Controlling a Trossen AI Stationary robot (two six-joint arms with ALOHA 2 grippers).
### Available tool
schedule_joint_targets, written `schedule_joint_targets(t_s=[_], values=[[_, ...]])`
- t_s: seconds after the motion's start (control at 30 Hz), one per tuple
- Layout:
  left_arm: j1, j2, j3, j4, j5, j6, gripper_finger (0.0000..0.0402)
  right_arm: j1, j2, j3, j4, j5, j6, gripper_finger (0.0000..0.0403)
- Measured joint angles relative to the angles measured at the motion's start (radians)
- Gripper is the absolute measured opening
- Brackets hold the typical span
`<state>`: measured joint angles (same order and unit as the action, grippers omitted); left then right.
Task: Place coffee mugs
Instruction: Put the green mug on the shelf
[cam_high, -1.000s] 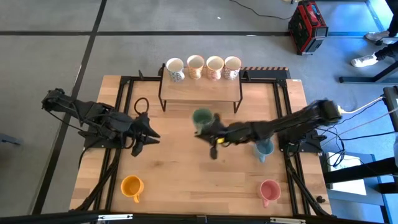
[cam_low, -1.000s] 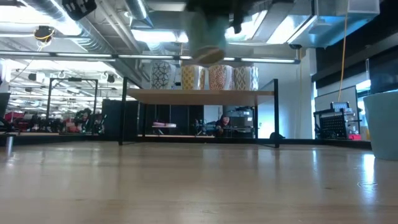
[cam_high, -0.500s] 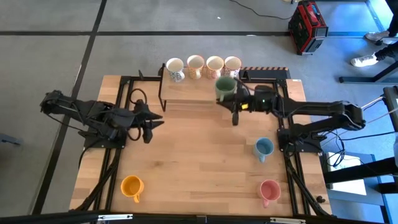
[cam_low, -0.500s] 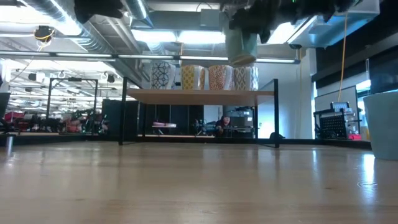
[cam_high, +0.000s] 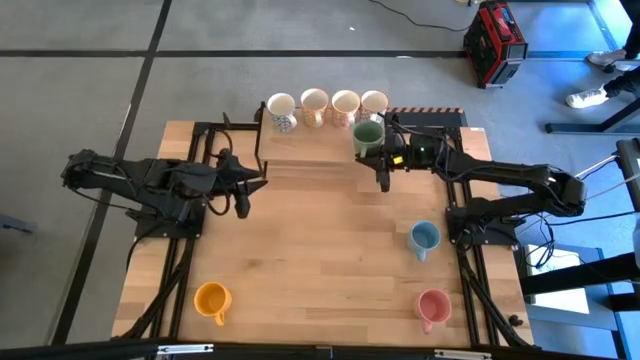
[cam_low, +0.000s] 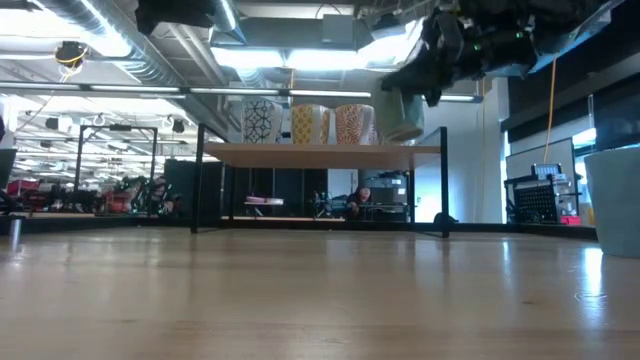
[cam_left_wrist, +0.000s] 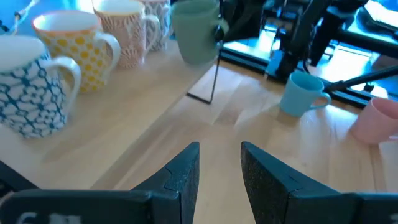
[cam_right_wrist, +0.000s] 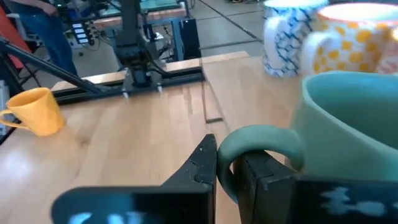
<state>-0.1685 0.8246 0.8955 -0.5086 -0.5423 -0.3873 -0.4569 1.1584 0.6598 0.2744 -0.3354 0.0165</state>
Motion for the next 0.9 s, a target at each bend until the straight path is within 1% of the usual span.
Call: schedule_joint_targets(t_s=[0.13, 0.27, 0.63, 0.77, 0.9], values=[[0.017, 0.0, 0.0, 0.034, 0.007, 0.014, 0.0111, -0.051, 0.001, -0.041, 0.069, -0.065, -0.002, 0.0014], [0.02, 0.0, 0.0, 0.04, 0.01, 0.015, 0.0111, -0.07, 0.006, -0.058, 0.067, -0.091, -0.018, 0.0014], [0.02, 0.0, 0.0, 0.04, 0.011, 0.015, 0.0111, -0.068, 0.005, -0.056, 0.035, -0.105, -0.044, 0.0015], [0.02, 0.0, 0.0, 0.04, 0.011, 0.015, 0.0112, -0.067, 0.004, -0.055, 0.005, -0.1, -0.051, 0.003], [0.02, 0.0, 0.0, 0.04, 0.012, 0.014, 0.0112, -0.067, 0.004, -0.055, -0.015, -0.084, -0.054, 0.0034]])
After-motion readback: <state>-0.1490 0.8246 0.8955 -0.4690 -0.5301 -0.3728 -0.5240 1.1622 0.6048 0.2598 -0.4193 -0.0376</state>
